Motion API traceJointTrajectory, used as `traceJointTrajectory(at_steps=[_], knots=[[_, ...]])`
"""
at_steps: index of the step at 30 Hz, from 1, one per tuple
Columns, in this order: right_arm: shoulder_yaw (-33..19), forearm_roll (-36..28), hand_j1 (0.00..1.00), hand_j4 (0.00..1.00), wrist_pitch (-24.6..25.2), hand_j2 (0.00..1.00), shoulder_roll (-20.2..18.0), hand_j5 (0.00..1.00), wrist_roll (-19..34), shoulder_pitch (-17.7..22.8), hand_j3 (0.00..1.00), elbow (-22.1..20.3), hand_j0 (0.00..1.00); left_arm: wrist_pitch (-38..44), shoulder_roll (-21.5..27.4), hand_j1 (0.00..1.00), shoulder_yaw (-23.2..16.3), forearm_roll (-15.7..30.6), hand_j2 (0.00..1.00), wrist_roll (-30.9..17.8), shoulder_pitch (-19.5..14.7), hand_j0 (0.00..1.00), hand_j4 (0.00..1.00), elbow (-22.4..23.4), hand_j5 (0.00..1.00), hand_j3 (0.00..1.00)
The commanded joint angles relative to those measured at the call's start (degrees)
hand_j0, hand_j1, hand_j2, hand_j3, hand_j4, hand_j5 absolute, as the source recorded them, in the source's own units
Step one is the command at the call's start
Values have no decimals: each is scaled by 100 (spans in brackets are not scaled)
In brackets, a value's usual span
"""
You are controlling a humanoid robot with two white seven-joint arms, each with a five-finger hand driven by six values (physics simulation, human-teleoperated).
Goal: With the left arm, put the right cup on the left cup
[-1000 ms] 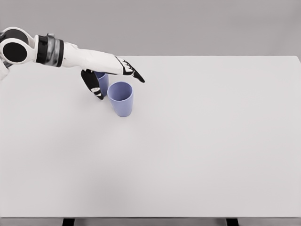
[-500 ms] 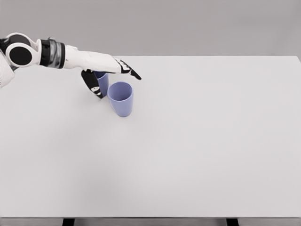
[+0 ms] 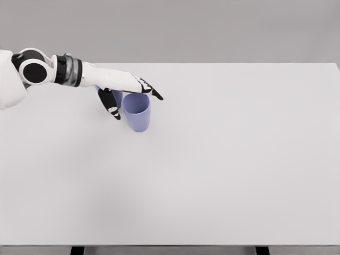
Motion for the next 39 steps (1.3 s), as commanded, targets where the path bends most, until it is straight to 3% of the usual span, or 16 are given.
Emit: traceJointTrajectory(at_steps=[1, 8, 9, 11, 14, 24, 31, 39], knots=[[0, 1, 100, 100, -1, 100, 0, 100, 1, 0, 100, 0, 100, 14, -66, 100, 11, 28, 100, 2, 0, 100, 100, 27, 100, 100], [0, 1, 100, 100, -1, 100, 0, 100, 1, 0, 100, 0, 100, 14, -146, 100, 20, -78, 100, 2, 61, 100, 100, 273, 100, 100], [0, 1, 100, 100, -1, 100, 0, 100, 1, 0, 100, 0, 100, 14, -154, 95, 125, -87, 95, 2, 105, 95, 95, 300, 95, 95], [0, 1, 100, 100, -1, 100, 0, 100, 1, 0, 100, 0, 100, 14, -154, 75, 389, -245, 75, 2, 176, 75, 75, 308, 75, 75], [0, 1, 100, 100, -1, 100, 0, 100, 1, 0, 100, 0, 100, 14, -154, 70, 407, -245, 70, -7, 211, 70, 70, 308, 70, 70], [0, 1, 100, 100, -1, 100, 0, 100, 1, 0, 100, 0, 100, 14, -128, 67, 407, -201, 67, -60, 202, 67, 67, 212, 67, 67], [0, 1, 100, 100, -1, 100, 0, 100, 1, 0, 100, 0, 100, 14, 241, 64, 415, 45, 64, -69, 114, 64, 64, -447, 64, 64], [0, 1, 100, 100, -1, 100, 0, 100, 1, 0, 100, 0, 100, 14, 689, 64, 407, 406, 64, -69, -246, 64, 64, -949, 64, 64]])
